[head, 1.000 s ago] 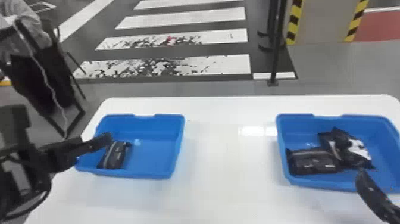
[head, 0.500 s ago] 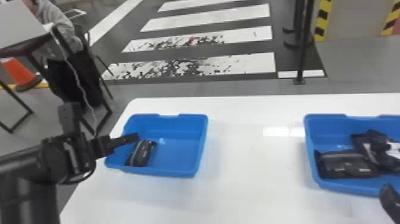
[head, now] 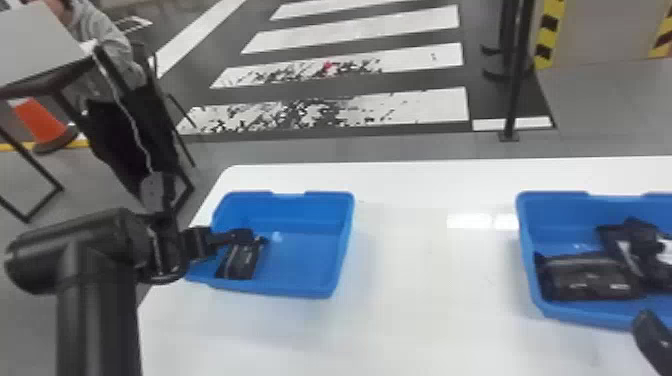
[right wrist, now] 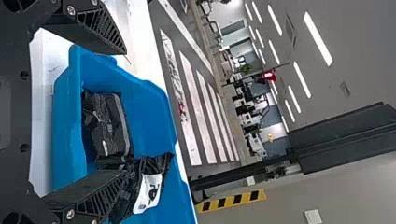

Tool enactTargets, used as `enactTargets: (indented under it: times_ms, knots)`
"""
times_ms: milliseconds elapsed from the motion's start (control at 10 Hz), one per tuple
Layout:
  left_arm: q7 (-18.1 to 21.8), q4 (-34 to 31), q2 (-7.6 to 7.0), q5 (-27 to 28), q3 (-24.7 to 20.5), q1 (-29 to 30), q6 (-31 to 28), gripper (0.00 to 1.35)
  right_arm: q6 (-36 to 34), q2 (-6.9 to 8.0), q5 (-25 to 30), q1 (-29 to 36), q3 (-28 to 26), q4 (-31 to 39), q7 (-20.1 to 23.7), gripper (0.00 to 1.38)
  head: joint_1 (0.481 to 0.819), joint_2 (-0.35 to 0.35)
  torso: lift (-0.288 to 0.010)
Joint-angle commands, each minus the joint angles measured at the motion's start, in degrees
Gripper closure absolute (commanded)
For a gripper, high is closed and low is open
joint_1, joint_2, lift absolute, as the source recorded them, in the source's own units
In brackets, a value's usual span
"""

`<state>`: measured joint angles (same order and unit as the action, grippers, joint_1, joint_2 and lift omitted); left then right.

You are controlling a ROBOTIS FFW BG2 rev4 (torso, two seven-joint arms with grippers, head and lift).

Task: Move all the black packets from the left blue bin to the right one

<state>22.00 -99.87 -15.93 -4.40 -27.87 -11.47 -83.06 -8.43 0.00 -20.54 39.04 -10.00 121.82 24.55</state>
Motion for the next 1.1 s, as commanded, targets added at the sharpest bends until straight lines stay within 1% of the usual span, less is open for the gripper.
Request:
enactTargets:
  times_ms: [0,100,200,300,400,500,600,700,900,1000]
  knots:
    - [0.0,5.9,-0.33,1.1,1.1,-2.9,-1.3,0.15,0.0,0.05,-0.3,-0.1,0.1,-0.3,0.2,0.12,0.695,0.314,-0.154]
    - [-0.2,8.7,-0.77,1.2,2.5,-4.3,-1.9,0.17,0.0,0.05,-0.4,-0.2,0.1,-0.5,0.2,0.12,0.695,0.314,-0.154]
    - [-0.5,10.8,-0.86,2.0,3.0,-5.6,-2.6,0.27,-0.1,0.05,-0.6,-0.4,0.1,-0.7,0.2,0.12,0.695,0.308,-0.154]
    - [-0.5,12.6,-0.95,2.3,3.1,-6.4,-3.3,0.6,-0.1,0.05,-0.6,-0.5,0.2,-1.0,0.3,0.12,0.695,0.305,-0.154]
    - [-0.6,12.6,-1.04,2.7,3.3,-5.8,-1.9,1.0,-0.1,0.0,-0.9,-0.5,0.1,-1.0,0.4,0.12,0.695,0.304,-0.154]
    - [-0.5,12.6,-0.95,3.0,3.2,-5.4,-1.2,1.15,-0.4,0.0,-1.4,-0.5,0.1,-1.2,0.5,0.12,0.695,0.305,-0.154]
    - [-0.5,12.6,-0.95,2.9,3.3,-4.8,0.8,1.16,-0.6,0.0,-1.6,-0.5,0.1,-1.2,0.6,0.12,0.695,0.309,-0.154]
    - [-0.1,11.8,-0.95,1.3,3.7,-3.9,3.9,1.22,-0.6,-0.18,-1.7,-0.5,0.1,-1.1,0.6,0.13,0.695,0.312,-0.154]
    - [0.9,2.5,-0.24,-0.3,3.7,0.2,5.0,1.21,-0.6,-0.26,-2.0,-0.5,0.1,-1.0,0.6,0.13,0.695,0.306,-0.154]
    - [1.5,-1.4,-0.16,-3.4,3.9,2.3,6.1,1.21,-0.6,-0.26,-2.1,-0.5,0.1,-1.0,0.6,0.13,0.695,0.296,-0.154]
